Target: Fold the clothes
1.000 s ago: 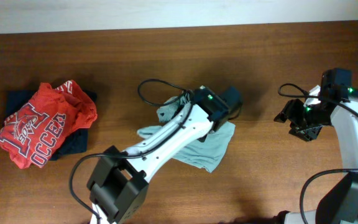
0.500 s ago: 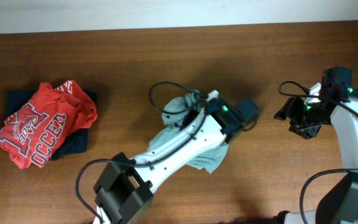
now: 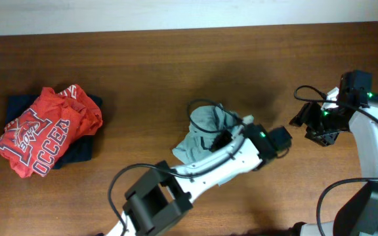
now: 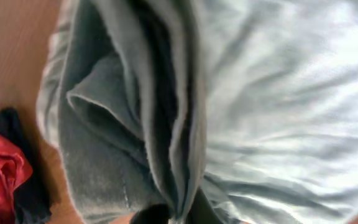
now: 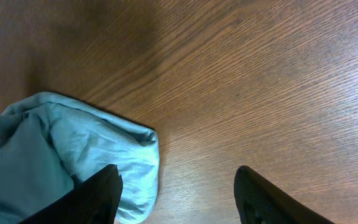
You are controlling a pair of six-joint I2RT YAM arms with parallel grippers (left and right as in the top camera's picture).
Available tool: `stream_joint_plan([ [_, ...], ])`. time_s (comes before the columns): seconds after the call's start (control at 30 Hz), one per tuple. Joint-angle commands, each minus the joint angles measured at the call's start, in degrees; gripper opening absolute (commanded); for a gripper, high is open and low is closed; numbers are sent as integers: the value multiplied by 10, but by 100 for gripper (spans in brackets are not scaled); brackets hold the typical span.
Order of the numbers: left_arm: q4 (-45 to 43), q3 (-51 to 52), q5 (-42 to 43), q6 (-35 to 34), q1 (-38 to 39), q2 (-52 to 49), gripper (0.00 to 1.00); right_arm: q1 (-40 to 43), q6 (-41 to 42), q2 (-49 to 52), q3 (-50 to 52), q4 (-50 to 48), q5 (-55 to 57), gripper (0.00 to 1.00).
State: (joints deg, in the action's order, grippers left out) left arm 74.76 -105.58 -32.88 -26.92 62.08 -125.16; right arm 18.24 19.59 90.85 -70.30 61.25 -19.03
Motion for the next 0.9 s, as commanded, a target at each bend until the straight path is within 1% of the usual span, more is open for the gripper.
stream_joint_plan([
  [0.0,-13,-11,-10,28,26,-3,0,2,5,-5,-5,-1,-5,63],
  [0.23,-36,-12,-8,48,57,-3,0,2,5,-5,-5,-1,-5,62],
  [0.43,-56,-12,-13,78,82,-5,0,2,5,-5,-5,-1,-5,63],
  [0.57,-68,-12,-13,111,95,-5,1,2,5,-5,-5,-1,-5,63],
  [0.6,-70,-12,-16,123,101,-5,7,2,5,-5,-5,-1,-5,63],
  [0.63,-70,-12,-20,127,105,-5,25,2,4,-5,-5,-1,-5,63],
  [0.67,-69,-12,-27,129,109,-5,36,2,5,-5,-5,-1,-5,63],
  [0.7,-68,-13,-38,130,115,-5,50,2,5,-5,-5,-1,-5,63],
  [0.73,-65,-16,-49,131,122,-5,59,2,4,-5,-5,-1,-5,63],
  [0.77,-63,-19,-52,135,127,-5,64,2,5,-5,-5,-1,-5,63],
  [0.87,-45,-41,-61,138,143,-5,68,2,4,-5,-5,-1,-5,63],
])
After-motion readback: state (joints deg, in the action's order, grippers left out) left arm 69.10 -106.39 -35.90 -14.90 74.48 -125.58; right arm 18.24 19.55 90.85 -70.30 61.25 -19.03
